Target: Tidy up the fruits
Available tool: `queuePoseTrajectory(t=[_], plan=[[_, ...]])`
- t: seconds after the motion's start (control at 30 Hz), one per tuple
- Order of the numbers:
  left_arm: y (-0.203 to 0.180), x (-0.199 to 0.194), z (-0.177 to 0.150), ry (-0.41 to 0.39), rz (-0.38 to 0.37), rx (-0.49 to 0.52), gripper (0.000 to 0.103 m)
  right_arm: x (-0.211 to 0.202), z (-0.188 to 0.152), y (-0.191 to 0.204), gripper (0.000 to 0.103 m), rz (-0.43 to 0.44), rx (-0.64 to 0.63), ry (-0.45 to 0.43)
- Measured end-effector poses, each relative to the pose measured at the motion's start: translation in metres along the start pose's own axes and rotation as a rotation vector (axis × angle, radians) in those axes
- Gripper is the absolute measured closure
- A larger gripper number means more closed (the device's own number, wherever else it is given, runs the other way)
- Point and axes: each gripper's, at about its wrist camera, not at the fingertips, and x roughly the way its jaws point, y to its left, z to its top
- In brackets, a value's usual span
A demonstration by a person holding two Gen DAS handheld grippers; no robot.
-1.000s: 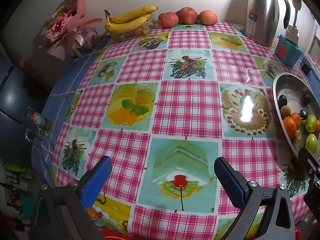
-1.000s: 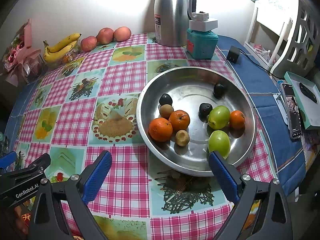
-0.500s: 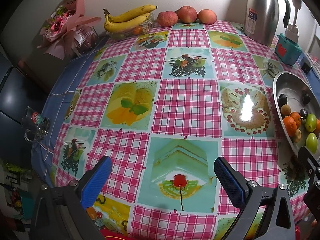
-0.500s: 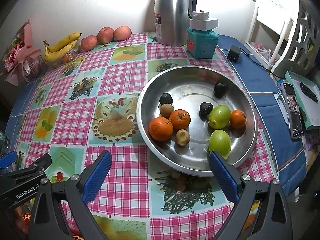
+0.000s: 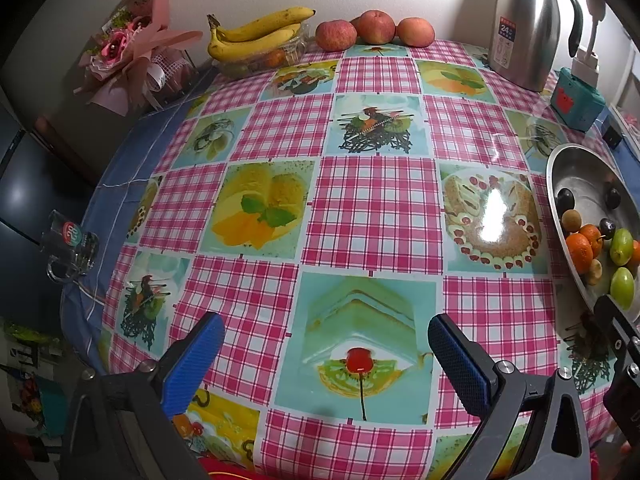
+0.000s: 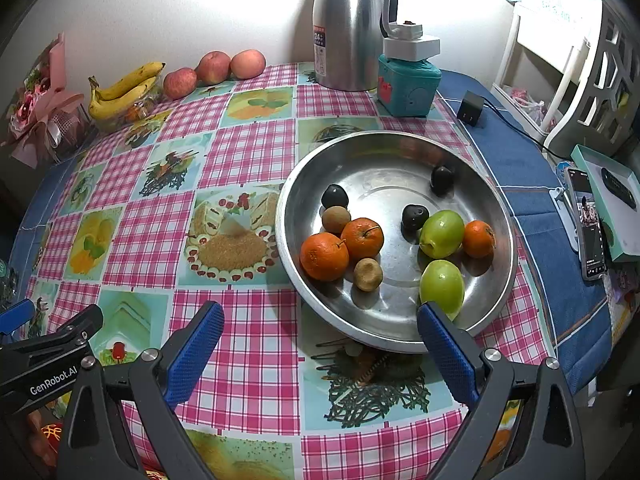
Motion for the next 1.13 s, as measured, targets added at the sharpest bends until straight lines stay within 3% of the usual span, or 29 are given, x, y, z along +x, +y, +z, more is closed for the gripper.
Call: queuePoseTrajectory(t=[0.9,1.13], plan=[[0.0013,0.0024,0.0001,0.013,-0.011,-0.011,0.000,0.0023,-0.0008,0.0017,0.006,-0.002,-0.008,0.004],[0.0015,-0.0041,0.0014,-0.020,-0.016,-0.008,0.000,0.0040,-0.0031,0.0006,0.006,-0.002,-0.008,0.008]])
